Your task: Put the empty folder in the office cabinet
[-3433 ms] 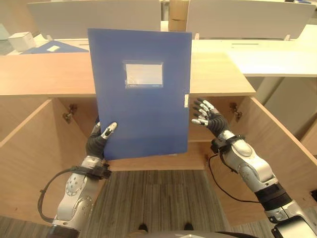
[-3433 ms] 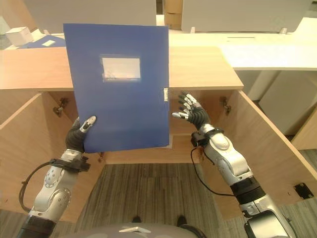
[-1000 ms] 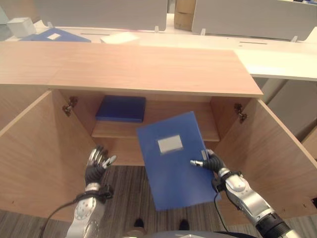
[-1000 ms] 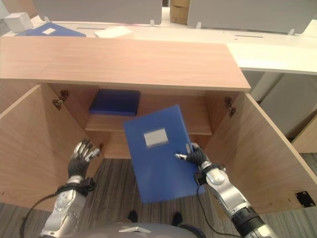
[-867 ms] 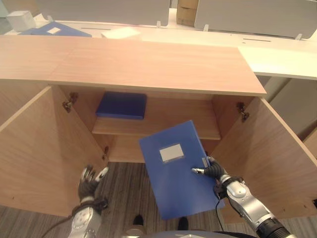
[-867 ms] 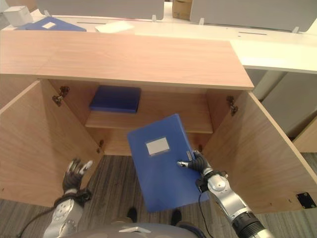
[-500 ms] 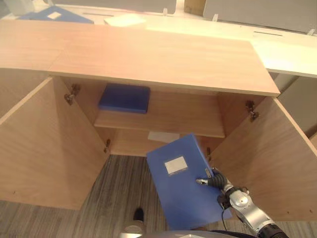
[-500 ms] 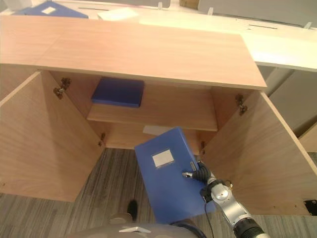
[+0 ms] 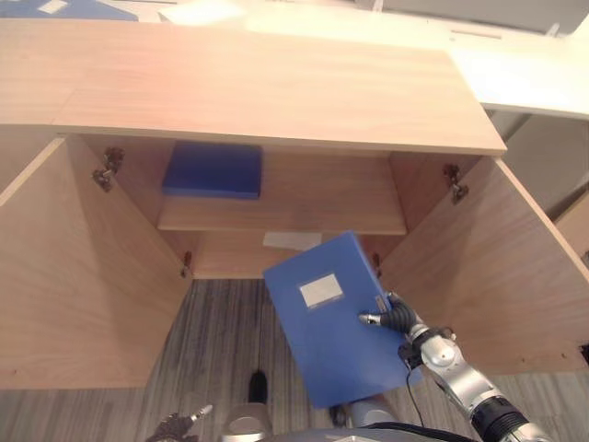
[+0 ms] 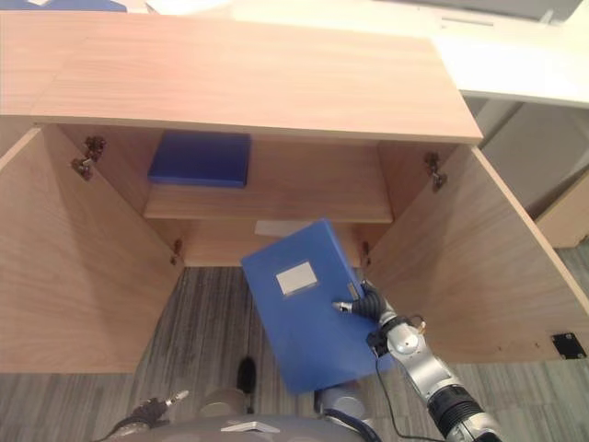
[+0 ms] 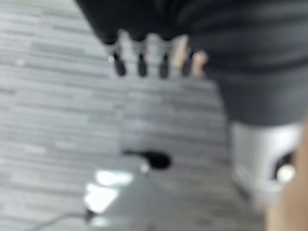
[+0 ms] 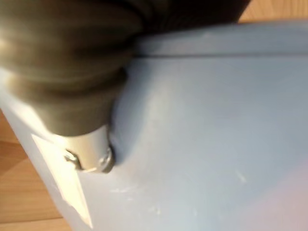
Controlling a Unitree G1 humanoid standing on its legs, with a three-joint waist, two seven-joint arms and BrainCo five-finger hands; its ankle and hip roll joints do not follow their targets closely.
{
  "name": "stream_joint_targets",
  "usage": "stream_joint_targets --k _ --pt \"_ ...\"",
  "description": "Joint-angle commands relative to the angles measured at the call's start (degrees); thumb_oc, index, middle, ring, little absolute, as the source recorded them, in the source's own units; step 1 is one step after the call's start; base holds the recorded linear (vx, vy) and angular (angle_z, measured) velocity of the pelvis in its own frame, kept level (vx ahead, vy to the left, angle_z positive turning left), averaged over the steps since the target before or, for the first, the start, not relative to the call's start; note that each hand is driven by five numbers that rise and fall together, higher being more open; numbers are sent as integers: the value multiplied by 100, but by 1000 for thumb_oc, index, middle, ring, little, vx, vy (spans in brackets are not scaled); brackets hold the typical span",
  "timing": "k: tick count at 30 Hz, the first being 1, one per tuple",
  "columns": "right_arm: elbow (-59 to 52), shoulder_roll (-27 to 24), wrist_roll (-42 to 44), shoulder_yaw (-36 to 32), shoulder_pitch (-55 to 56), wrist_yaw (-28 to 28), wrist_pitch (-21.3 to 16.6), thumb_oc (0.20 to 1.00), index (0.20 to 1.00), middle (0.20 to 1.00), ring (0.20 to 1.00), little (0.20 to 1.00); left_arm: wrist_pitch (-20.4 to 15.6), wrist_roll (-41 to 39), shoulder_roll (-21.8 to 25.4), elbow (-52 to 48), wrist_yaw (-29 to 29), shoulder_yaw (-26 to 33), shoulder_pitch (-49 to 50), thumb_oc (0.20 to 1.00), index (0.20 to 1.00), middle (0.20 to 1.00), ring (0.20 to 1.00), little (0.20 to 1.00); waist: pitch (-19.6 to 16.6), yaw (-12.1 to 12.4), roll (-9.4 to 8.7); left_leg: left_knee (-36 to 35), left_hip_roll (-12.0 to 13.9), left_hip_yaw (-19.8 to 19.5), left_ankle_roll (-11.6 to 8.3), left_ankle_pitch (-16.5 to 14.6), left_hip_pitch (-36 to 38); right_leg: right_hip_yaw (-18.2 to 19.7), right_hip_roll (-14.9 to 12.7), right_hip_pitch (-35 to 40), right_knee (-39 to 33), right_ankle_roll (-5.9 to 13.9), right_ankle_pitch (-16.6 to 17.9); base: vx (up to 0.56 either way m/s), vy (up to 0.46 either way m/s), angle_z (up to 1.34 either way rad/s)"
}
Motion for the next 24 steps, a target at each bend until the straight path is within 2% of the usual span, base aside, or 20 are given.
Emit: stream_joint_targets --k 1,2,3,4,8,10,14,18,19,24 --pt "-286 -224 -28 -41 1 37 -305 200 200 200 200 200 -395 248 308 -114 147 -64 429 1000 1000 1000 1000 1000 -271 6 -371 655 -1015 437 337 -1449 743 12 -149 -517 -876 -7 1203 384 -47 69" --pt "-243 -264 -82 -93 49 120 -347 200 200 200 200 200 -395 203 312 -201 122 -79 458 1000 1000 1000 1000 1000 -285 -57 -408 752 -1082 415 403 -1597 745 179 -150 -462 -876 -35 1225 376 -48 70" --pt "-242 -273 -76 -97 56 114 -354 200 200 200 200 200 -392 220 315 -211 114 -80 455 1000 1000 1000 1000 1000 -287 -65 -407 775 -1086 405 412 -1619 742 213 -142 -452 -876 -41 1227 387 -69 119" --pt "-215 -327 -3 -103 57 117 -368 200 200 200 200 200 -360 318 343 -287 54 -128 398 1000 1000 1000 1000 1000 -308 -117 -415 912 -1111 354 424 -1682 661 414 -141 -389 -876 -97 1251 199 -48 111" --pt "-151 -338 43 -20 -82 33 -462 200 200 200 200 200 -279 544 477 -476 -42 -348 189 1000 1000 1000 1000 1000 -161 -140 -437 1253 -1016 429 361 -1800 382 479 -254 -281 -820 -177 1224 225 -132 53" --pt "-169 -343 72 72 -266 30 -471 200 200 200 200 200 -245 572 561 -598 -97 -541 -8 1000 1000 1000 1000 1000 5 -145 -436 1386 -936 475 332 -1852 231 442 -283 -398 -521 -233 1153 81 -131 56" --pt "-253 -212 702 183 -455 -217 -395 200 200 200 200 200 -295 664 562 -864 -46 -873 -302 1000 1000 1000 1000 1000 283 -173 -425 1614 -878 467 370 -1939 -53 491 -213 -675 -47 -342 1036 107 -98 16" --pt "-315 34 995 142 -820 -680 -381 200 200 200 200 200 -271 493 483 -1237 10 -1198 -507 1000 1000 1000 1000 1000 544 -223 -306 1794 -899 453 382 -1919 -445 530 -125 -1201 322 -444 1035 26 -11 5" --pt "-306 142 789 128 -1047 -1032 -286 200 200 200 200 200 -241 403 405 -1326 57 -1317 -551 1000 1000 1000 1000 1000 632 -257 -230 1852 -908 468 366 -1912 -563 529 -98 -1399 499 -491 1025 20 32 2" --pt "-127 348 662 241 -1713 -1459 -149 200 200 200 200 200 -301 430 206 -1173 187 -1529 -678 1000 1000 1000 1000 1000 824 -307 -96 1991 -934 511 331 -1884 -813 551 -21 -1723 759 -626 957 50 40 -15"
